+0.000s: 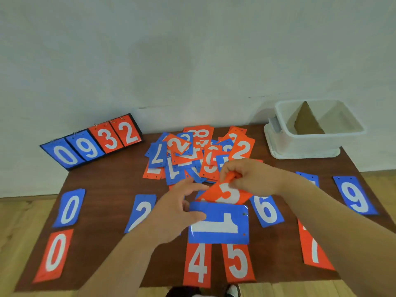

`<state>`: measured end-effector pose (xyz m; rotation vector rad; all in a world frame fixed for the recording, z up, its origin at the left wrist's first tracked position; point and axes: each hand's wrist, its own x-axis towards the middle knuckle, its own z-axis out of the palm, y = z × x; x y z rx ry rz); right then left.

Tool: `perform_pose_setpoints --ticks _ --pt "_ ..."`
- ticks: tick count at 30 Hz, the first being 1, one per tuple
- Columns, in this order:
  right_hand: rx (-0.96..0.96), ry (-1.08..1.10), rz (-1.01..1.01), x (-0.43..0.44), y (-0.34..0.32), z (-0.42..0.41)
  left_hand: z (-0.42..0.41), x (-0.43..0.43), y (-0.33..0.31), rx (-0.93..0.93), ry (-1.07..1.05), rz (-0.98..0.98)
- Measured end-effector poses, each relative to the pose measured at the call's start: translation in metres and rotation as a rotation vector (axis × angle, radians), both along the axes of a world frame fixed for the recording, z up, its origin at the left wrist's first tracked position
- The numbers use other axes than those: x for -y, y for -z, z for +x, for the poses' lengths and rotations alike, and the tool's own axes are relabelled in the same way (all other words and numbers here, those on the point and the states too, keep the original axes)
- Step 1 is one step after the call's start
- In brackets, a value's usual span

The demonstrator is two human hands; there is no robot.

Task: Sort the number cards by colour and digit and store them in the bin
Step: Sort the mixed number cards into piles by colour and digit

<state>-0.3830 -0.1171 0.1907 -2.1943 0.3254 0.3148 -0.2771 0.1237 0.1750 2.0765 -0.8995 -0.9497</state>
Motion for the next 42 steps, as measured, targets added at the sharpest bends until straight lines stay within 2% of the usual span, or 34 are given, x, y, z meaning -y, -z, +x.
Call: perform_pose_setpoints --ticks 2,3,5,8,11,14,17,23,32,36,42 --pt "0.029 -0.085 0.016 -0.017 -0.007 0.006 -0.001 -0.002 -0.009 0.011 0.051 0.064" --pt "0.064 -0.055 0.028 -0.025 -0.004 0.007 -0.003 -0.004 -0.011 0.000 0.029 0.067" --pt "0.123 0.119 0.097 -0.037 0.008 0.005 -0.007 -0.012 -0.010 0.008 -0.109 0.014" --pt "0.023 0.312 0.342 -0.050 0.030 -0.008 -0.009 -0.031 0.006 -0.014 -0.413 -0.164" --pt "-0.005 0.495 0.565 -0.073 0.046 -0.015 -0.012 -0.046 0.021 -0.104 -0.570 -0.272" --pt "0.130 0.767 0.409 -0.100 0.060 -0.009 -0.006 -0.057 0.029 -0.172 -0.682 -0.314" --pt "0.170 0.889 0.318 -0.124 0.073 0.004 0.020 -0.087 0.042 -0.069 -0.746 -0.259" --pt "0.111 0.726 0.283 -0.189 0.094 0.071 0.089 -0.202 0.062 -0.014 -0.874 -0.165" --pt "-0.031 0.387 0.171 -0.324 0.127 0.233 0.173 -0.385 0.086 -0.154 -1.165 -0.226" --pt "-0.014 0.258 0.051 -0.351 0.144 0.308 0.201 -0.421 0.097 -0.143 -1.153 -0.183" --pt "-0.129 0.158 -0.172 -0.352 0.206 0.372 0.235 -0.437 0.117 -0.105 -1.061 -0.103"
